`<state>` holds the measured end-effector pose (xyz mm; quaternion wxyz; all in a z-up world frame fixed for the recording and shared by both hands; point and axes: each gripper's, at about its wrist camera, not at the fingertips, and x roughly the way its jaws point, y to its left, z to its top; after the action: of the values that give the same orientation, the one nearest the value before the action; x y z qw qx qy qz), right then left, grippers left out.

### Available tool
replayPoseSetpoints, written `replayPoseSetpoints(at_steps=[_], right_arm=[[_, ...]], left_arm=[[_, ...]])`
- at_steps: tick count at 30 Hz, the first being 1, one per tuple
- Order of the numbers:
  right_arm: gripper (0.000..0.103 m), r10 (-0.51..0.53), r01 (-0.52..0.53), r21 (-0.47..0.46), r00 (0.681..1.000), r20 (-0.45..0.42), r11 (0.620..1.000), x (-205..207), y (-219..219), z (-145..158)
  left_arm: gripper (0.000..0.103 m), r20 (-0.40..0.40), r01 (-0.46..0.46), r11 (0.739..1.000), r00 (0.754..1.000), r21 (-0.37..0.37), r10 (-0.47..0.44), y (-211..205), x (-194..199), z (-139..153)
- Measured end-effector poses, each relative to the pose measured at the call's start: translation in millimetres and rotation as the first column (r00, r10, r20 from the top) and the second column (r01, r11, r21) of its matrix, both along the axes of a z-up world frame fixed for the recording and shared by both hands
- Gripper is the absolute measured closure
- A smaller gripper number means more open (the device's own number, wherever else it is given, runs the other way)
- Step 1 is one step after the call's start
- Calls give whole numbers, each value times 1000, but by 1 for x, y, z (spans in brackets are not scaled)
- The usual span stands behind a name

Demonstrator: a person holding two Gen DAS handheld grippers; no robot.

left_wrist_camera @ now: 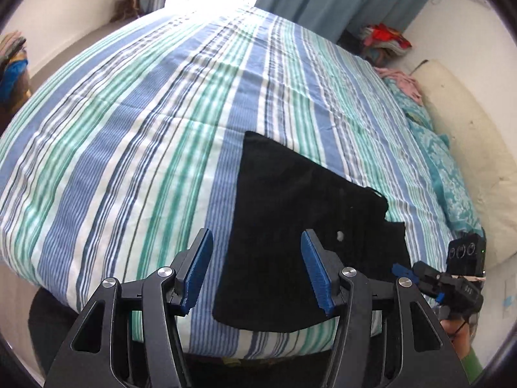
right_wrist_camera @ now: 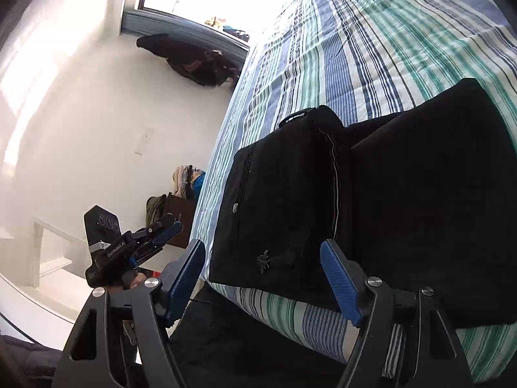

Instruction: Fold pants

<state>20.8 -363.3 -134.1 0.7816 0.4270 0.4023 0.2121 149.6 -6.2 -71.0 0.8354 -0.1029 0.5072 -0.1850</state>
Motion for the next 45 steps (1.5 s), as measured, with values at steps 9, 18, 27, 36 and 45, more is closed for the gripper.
replayPoseSetpoints(at_steps=[9, 18, 27, 36, 45], right_arm=[[41, 192, -214, -120, 967, -169, 969, 45, 19, -18], [42, 261, -268, -13, 946, -195, 963, 53, 41, -26], [87, 177, -179, -117, 984, -28, 977, 52, 46, 50], [87, 150, -124, -302, 987, 63, 945, 15, -8, 136], [87, 51, -94, -316, 989, -141, 944, -14, -80, 48]], left_arm=[[45, -69, -108, 994, 992, -6, 107, 33, -14, -30], [44, -83, -91, 996, 992, 4, 91, 25, -15, -37], [44, -76, -80, 996, 994, 46, 83, 22, -19, -36], [44, -64, -36, 998, 997, 41, 39, 5, -25, -33], [43, -25, 84, 992, 996, 96, -82, -36, -31, -25]])
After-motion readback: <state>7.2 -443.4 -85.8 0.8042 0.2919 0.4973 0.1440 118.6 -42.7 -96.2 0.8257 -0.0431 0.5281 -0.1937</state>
